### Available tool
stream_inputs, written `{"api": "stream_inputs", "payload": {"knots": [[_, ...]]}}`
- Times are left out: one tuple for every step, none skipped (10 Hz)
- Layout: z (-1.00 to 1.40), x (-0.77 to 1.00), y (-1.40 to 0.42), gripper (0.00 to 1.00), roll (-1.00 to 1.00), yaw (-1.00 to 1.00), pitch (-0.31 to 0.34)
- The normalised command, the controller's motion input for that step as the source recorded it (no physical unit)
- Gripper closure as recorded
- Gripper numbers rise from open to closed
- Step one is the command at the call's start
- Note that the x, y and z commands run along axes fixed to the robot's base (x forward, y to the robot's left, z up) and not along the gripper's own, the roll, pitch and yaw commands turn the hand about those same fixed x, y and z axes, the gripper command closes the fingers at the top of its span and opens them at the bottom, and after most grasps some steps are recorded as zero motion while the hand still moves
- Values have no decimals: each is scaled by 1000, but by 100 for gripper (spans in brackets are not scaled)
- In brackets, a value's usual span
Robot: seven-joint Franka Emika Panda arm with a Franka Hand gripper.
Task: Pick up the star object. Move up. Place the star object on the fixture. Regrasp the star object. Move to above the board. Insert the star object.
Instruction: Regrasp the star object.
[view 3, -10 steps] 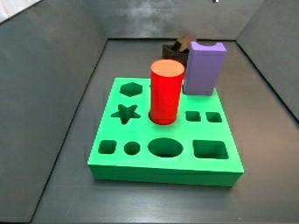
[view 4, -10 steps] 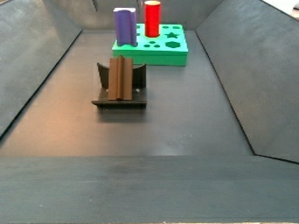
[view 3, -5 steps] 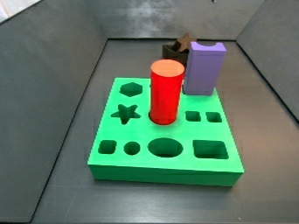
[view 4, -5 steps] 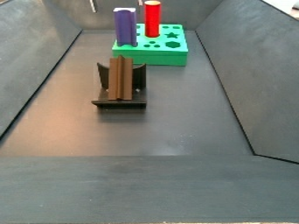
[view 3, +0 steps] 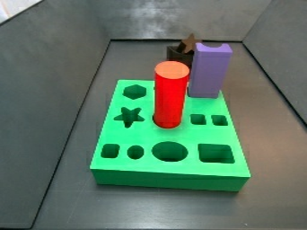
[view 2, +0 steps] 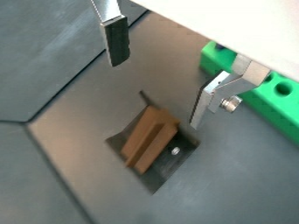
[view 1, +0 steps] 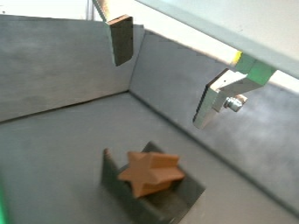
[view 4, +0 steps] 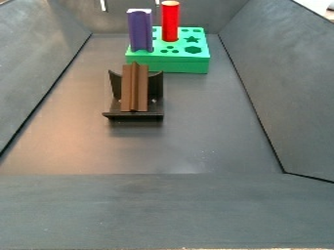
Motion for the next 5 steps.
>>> {"api": "stream_inputs", "payload": {"knots": [[-9,29,-23,0,1000,40,-6],[-4,42,-29,0,1000,43,7],[-4,53,-28,0,1000,47,22],[-10,62,-31,0,1000,49,34],[-14,81,-36,0,1000,63,74]]}}
